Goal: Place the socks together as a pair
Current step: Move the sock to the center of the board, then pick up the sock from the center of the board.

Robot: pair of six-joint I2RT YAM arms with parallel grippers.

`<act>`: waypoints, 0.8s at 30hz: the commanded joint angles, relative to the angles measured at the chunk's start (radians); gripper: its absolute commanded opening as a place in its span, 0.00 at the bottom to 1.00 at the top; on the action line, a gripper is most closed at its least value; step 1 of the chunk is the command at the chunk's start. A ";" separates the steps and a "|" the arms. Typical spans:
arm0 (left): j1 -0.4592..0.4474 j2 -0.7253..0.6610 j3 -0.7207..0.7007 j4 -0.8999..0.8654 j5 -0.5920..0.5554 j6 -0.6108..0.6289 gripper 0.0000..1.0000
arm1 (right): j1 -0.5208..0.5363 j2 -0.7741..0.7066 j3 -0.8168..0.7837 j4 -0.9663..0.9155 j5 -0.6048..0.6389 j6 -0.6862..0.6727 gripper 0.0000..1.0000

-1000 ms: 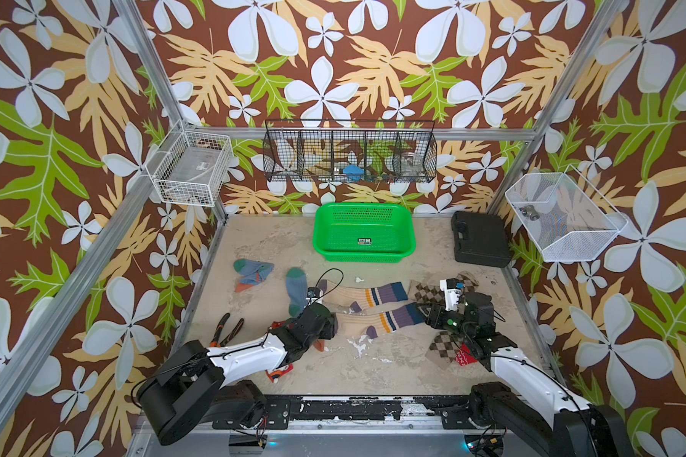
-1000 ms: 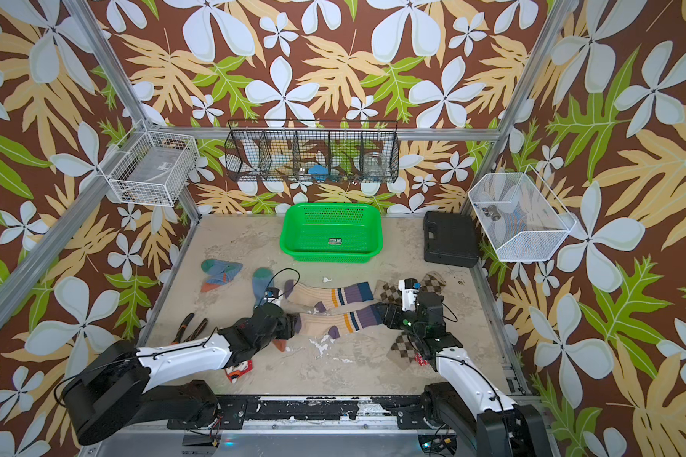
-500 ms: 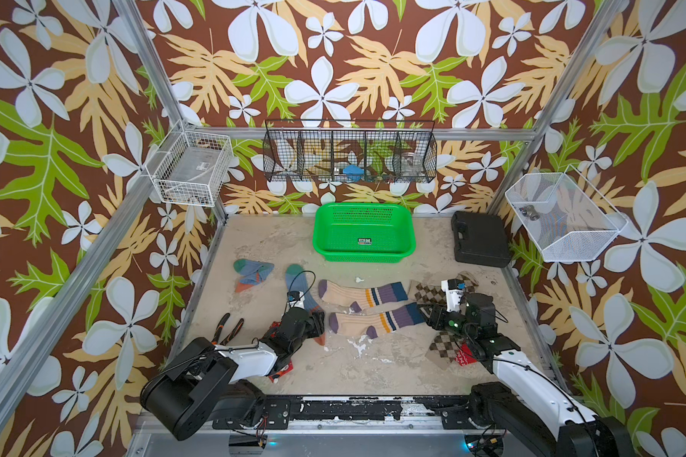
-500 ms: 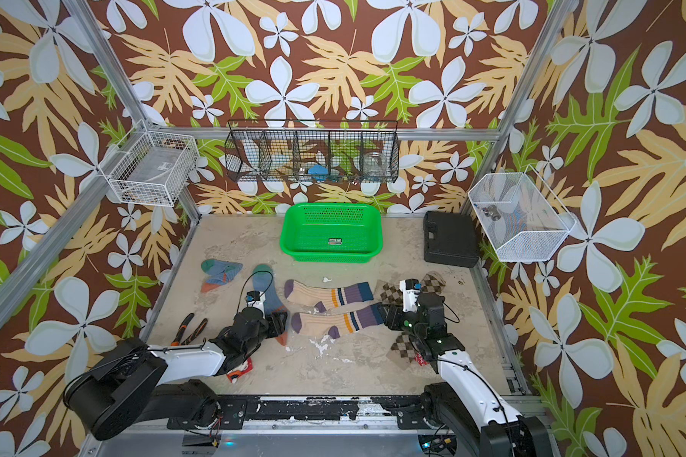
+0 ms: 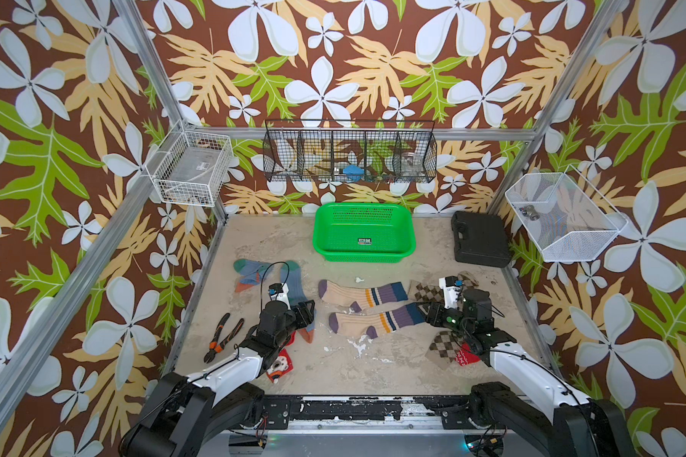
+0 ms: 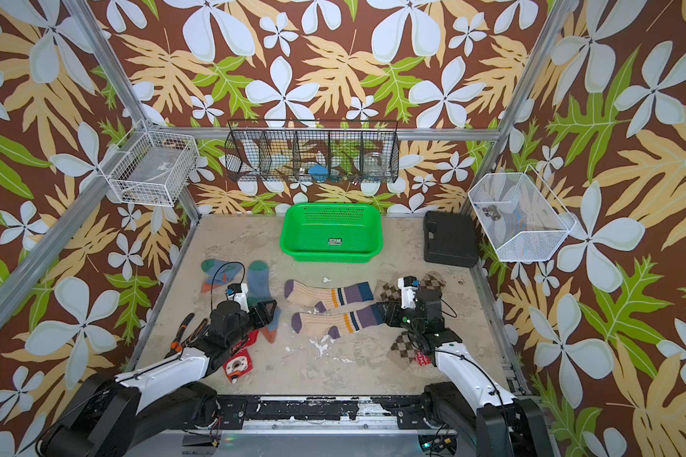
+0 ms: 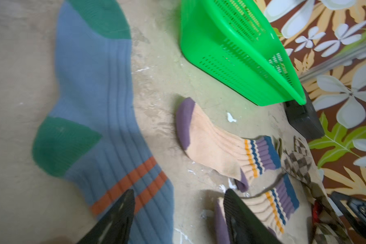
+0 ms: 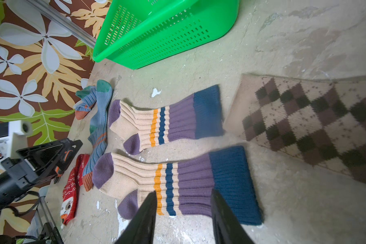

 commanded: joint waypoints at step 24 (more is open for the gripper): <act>-0.248 0.311 0.100 -0.020 0.042 0.061 0.39 | 0.061 0.251 0.041 -0.027 0.243 -0.018 0.45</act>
